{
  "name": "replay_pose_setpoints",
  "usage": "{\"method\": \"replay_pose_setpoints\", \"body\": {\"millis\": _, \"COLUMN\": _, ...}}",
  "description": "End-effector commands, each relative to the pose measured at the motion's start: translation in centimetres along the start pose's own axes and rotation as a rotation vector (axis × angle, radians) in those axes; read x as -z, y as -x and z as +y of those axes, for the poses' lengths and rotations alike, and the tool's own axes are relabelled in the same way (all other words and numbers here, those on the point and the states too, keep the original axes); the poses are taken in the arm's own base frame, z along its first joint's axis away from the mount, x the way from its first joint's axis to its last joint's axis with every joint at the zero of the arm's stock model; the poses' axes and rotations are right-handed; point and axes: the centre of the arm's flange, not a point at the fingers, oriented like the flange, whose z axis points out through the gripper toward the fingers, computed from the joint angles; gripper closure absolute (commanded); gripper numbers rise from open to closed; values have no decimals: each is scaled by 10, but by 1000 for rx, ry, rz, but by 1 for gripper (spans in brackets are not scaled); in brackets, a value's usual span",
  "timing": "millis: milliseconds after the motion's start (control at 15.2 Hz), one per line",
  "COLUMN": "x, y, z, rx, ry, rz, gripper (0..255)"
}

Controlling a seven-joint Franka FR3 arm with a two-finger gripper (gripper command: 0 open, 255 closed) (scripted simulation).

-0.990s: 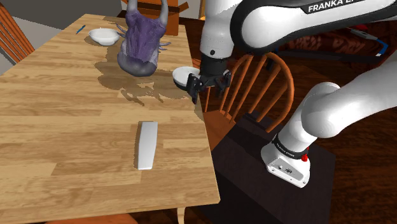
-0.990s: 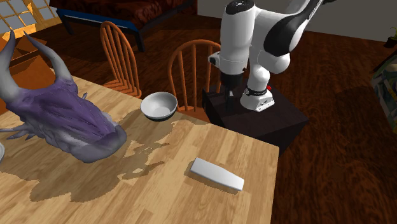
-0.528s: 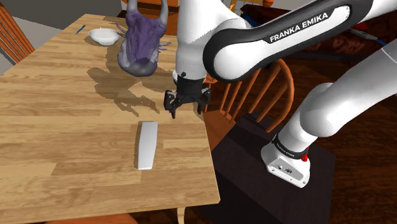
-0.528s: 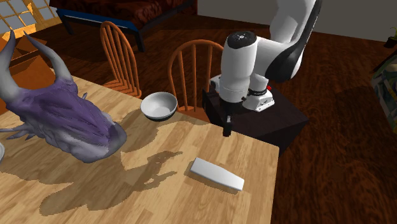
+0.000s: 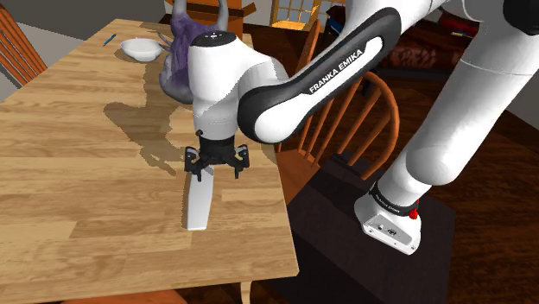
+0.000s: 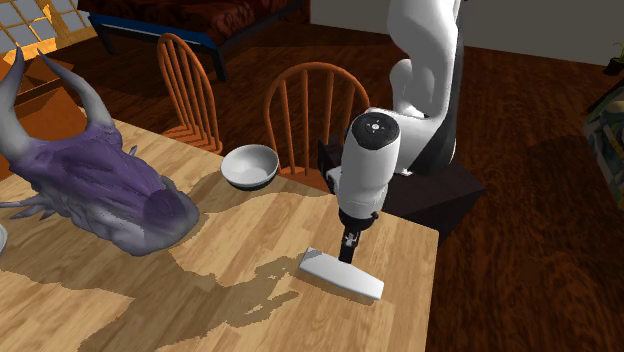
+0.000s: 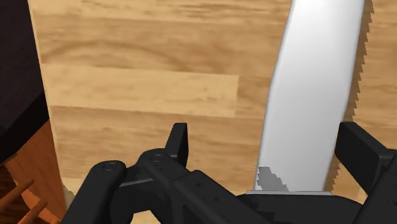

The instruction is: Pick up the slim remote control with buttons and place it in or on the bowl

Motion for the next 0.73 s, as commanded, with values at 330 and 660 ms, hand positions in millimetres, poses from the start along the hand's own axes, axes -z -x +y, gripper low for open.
{"method": "replay_pose_setpoints", "body": {"millis": 330, "x": -46, "y": 2, "z": -50, "rx": -82, "ry": -4, "rz": 16, "gripper": 0}}
{"method": "replay_pose_setpoints", "body": {"millis": 660, "x": -72, "y": 1, "z": -50, "rx": -82, "ry": -4, "rz": 16, "gripper": 0}}
